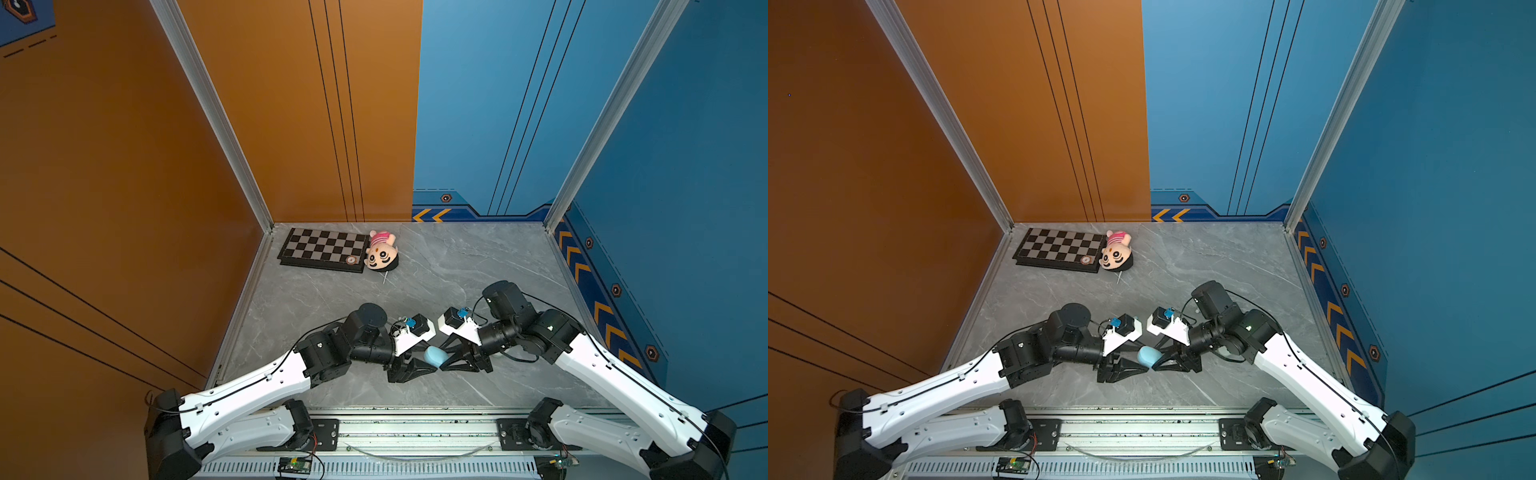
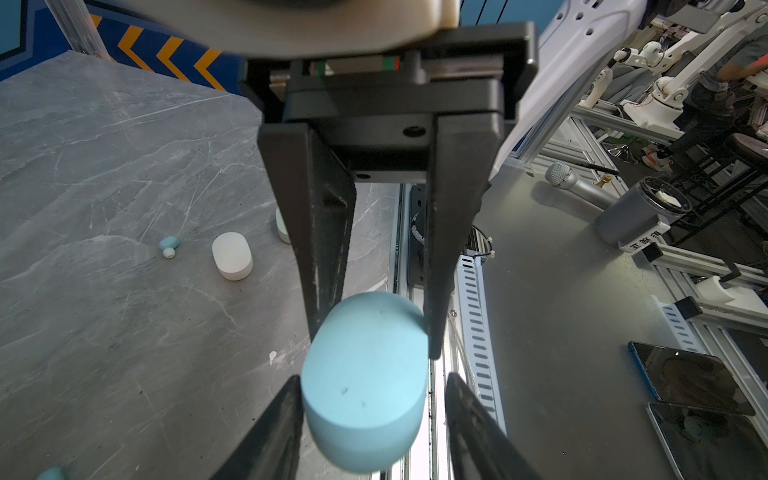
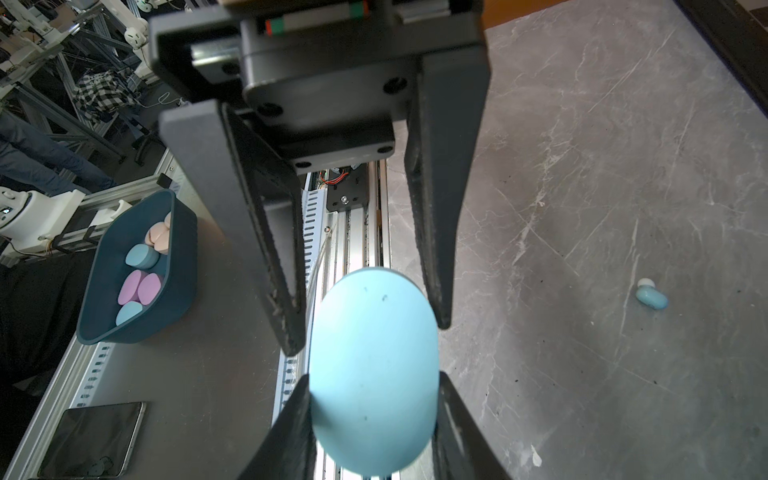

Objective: Insert the wireless bluetooth earbuds into the charging case

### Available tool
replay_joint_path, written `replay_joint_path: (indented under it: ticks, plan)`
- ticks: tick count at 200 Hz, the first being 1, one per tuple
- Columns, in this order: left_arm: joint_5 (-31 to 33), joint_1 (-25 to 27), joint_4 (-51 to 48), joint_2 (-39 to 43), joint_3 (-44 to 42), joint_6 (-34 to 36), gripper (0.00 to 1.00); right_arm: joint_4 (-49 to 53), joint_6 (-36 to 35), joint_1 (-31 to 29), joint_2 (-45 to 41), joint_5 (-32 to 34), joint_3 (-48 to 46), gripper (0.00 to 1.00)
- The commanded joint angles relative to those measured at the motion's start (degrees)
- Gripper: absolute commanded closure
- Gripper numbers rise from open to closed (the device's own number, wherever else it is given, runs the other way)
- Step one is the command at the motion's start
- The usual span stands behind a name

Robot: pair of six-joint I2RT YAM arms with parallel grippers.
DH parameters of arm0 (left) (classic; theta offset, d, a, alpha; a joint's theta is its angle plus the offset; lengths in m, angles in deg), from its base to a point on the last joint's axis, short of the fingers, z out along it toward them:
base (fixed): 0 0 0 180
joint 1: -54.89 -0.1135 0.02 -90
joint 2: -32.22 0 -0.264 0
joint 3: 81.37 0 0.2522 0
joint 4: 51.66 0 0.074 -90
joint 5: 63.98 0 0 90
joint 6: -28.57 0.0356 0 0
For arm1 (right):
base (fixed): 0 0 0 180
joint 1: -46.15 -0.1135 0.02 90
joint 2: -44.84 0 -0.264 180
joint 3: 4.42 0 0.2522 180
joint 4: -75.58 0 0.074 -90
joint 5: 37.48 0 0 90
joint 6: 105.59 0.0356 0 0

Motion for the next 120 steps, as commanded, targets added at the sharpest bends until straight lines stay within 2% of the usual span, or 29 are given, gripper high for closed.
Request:
replay_joint_path:
  ticks: [1, 28, 74, 109, 120]
  plan:
    - [-1.3, 0.5, -0.2, -0.6, 1.1, 0.5, 0.45, -1.4, 1.1, -0.3, -1.1, 0.8, 1.4, 0.78]
    - [-1.5, 0.5, -0.3, -0.8, 1.5, 0.5, 0.5, -1.4, 1.1, -0.4, -1.2, 0.9, 1.1, 0.78]
    - [-1.0, 0.6, -0.2, -1.0, 1.8, 0.6, 0.71, -2.5, 2.4, -0.4, -1.4, 2.0, 0.3, 0.75]
    - [-0.2, 0.7, -0.3, -1.0, 1.9, 0.3, 0.88, -4.0, 4.2, -0.4, -1.9, 3.2, -1.1, 0.64]
    - [0.2, 0.7, -0.2, -0.9, 1.8, 0.2, 0.94, -4.9, 4.7, -0.4, -2.2, 3.6, -1.7, 0.58]
